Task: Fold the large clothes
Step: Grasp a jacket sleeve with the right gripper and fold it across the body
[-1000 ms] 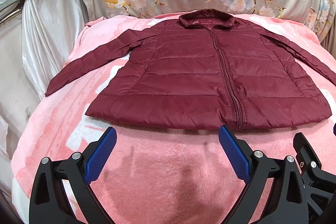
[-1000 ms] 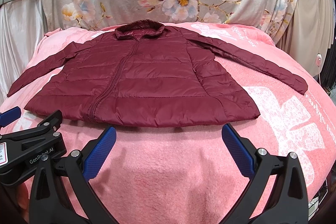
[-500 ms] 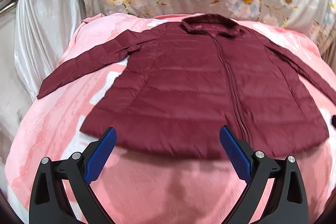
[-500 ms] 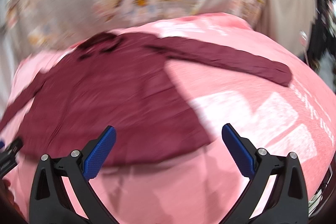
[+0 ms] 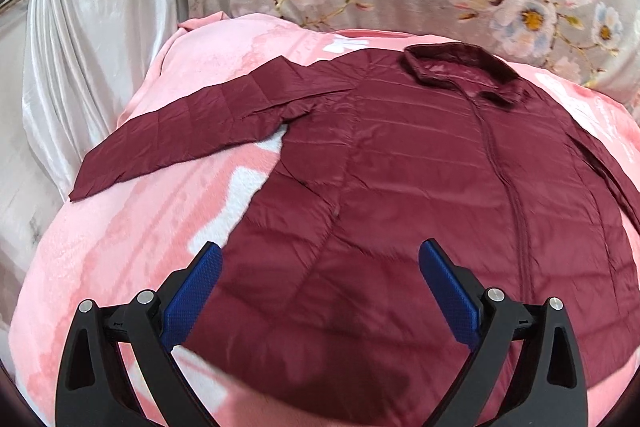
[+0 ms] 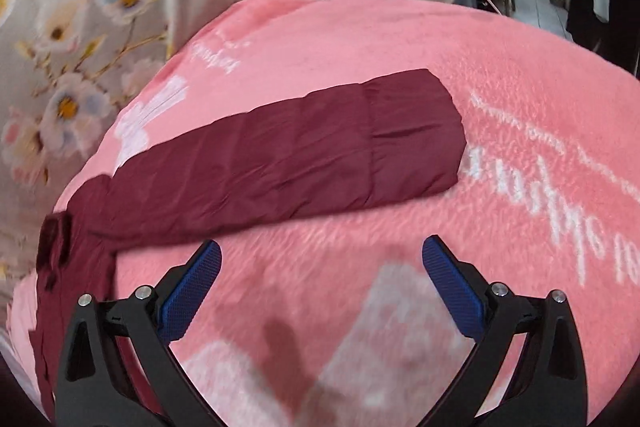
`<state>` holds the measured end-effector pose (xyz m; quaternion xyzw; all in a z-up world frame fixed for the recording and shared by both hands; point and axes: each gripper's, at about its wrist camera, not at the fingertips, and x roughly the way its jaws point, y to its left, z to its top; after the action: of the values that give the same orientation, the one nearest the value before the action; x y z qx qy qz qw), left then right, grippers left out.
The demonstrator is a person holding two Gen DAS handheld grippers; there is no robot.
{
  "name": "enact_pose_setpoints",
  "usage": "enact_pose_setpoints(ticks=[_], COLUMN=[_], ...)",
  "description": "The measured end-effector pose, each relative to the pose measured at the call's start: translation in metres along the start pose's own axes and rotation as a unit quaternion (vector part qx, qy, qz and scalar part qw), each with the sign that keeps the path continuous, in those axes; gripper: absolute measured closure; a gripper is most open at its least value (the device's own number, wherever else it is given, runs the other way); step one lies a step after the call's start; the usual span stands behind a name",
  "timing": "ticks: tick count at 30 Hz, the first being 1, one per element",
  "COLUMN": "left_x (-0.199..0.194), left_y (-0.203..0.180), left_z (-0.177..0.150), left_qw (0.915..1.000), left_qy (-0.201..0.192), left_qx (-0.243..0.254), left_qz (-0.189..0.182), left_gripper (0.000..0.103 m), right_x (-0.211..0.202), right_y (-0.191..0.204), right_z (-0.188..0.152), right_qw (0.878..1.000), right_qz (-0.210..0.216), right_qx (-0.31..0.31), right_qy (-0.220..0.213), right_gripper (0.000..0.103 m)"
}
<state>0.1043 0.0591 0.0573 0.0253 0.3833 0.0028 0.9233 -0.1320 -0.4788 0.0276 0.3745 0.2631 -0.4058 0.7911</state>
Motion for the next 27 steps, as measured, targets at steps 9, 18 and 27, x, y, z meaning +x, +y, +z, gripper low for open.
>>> enact_pose_setpoints(ticks=[9,18,27], left_x=[0.031,0.048,0.055], left_y=[0.017,0.024,0.026], left_z=[0.022,0.024,0.022], left_qw=[0.9992,0.9977,0.9968], left_qy=[0.026,0.034,0.045], left_qx=[-0.026,-0.018,-0.015], left_qz=[0.013,0.055,0.064], left_gripper=[0.006,0.006,0.006], right_x=[0.037,0.003,-0.037], right_y=[-0.008,0.097,0.331], right_z=[0.030,0.064,-0.040], right_qw=[0.999,0.991,0.912], right_qz=[-0.007,0.053,0.272], right_qx=[0.045,-0.068,-0.300], right_qy=[-0.020,-0.098,-0.062], right_gripper=[0.044,0.096,0.096])
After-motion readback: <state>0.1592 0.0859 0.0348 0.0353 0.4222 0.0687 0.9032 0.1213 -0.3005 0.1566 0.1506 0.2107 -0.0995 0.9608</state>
